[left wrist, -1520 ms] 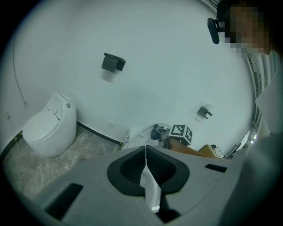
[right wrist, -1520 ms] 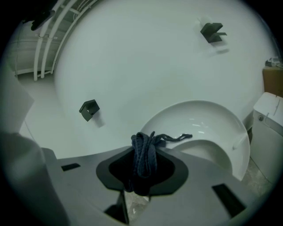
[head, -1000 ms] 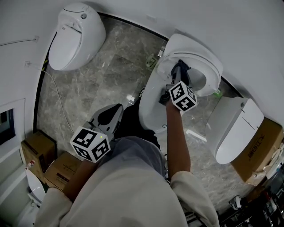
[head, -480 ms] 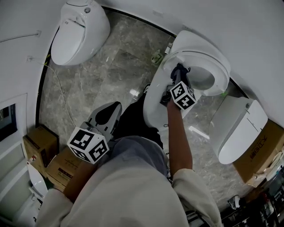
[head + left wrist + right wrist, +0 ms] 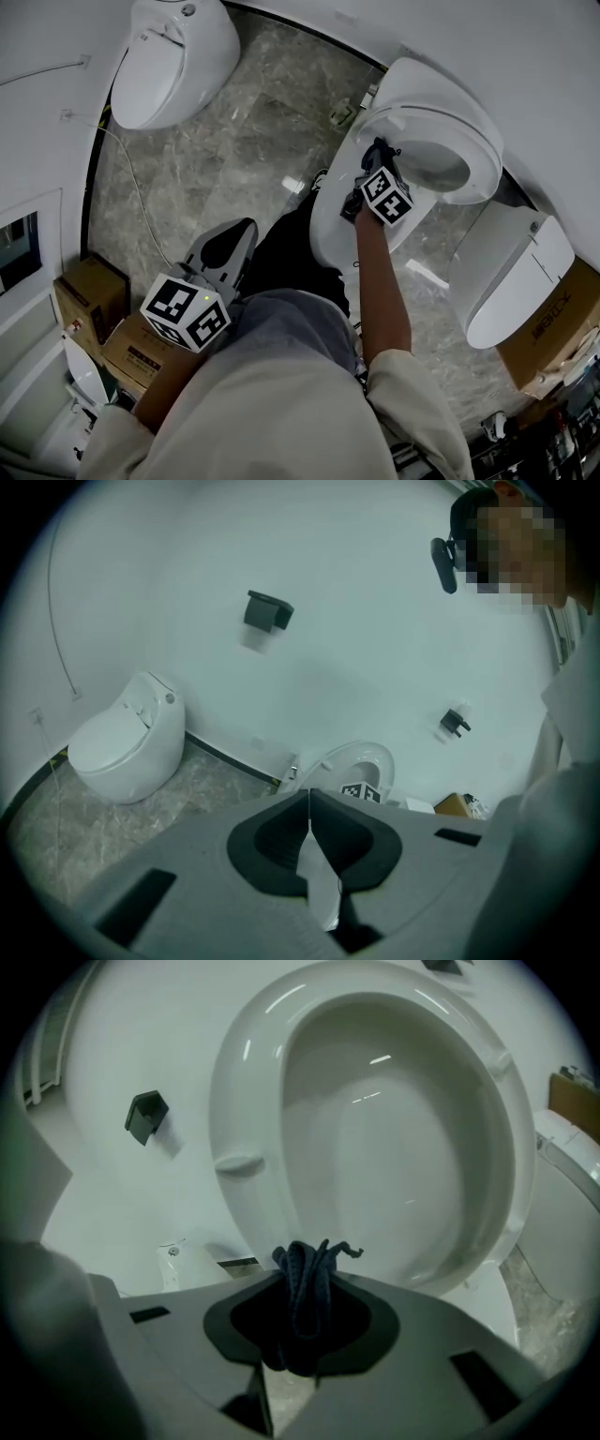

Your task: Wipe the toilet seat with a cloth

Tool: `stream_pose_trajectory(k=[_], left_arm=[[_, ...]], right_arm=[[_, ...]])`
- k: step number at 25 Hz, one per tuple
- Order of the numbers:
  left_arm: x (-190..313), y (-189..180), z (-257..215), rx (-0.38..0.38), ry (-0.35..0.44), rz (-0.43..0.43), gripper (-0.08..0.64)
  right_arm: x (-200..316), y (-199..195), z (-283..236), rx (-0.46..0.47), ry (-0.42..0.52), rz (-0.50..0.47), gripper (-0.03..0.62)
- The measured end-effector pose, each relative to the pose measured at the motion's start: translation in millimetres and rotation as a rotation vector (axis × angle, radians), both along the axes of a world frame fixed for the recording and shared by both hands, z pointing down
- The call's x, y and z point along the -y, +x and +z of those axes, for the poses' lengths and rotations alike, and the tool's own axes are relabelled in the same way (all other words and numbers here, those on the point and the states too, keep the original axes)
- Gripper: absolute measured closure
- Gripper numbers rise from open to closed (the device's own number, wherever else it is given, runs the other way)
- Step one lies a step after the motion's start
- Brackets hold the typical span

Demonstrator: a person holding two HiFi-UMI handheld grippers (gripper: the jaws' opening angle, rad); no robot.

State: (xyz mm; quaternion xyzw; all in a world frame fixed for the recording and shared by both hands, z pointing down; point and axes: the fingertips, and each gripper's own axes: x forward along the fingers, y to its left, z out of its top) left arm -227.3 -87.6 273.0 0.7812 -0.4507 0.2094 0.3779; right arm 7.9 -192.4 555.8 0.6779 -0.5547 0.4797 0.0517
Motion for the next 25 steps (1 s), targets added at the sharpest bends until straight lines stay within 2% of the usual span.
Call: stream_pose_trajectory(k=[7, 12, 15, 20, 25], left_arm=[[3, -10, 8, 0.055, -0.027, 0.011, 0.549], [8, -9, 11, 0.078, -0.035, 0.025, 0.549], [8, -8, 14, 0.087, -0.046, 0.029, 0.549], [4, -6, 20, 0.108, -0.063, 0.049, 0.549], [1, -6, 24, 0.127, -0.074, 0.075, 0.549]], right_arm=[[-7, -3, 37, 0.116, -0.07, 0.134, 0.515], [-11, -2, 58, 0.225, -0.088, 0.258, 0.514], [-13, 0, 67, 0.304, -0.083, 0.343, 0.515], [-22, 5, 85, 0.484, -0.064, 0.548, 0.514], [-29, 8, 100, 0.61, -0.003, 0.7, 0.515]])
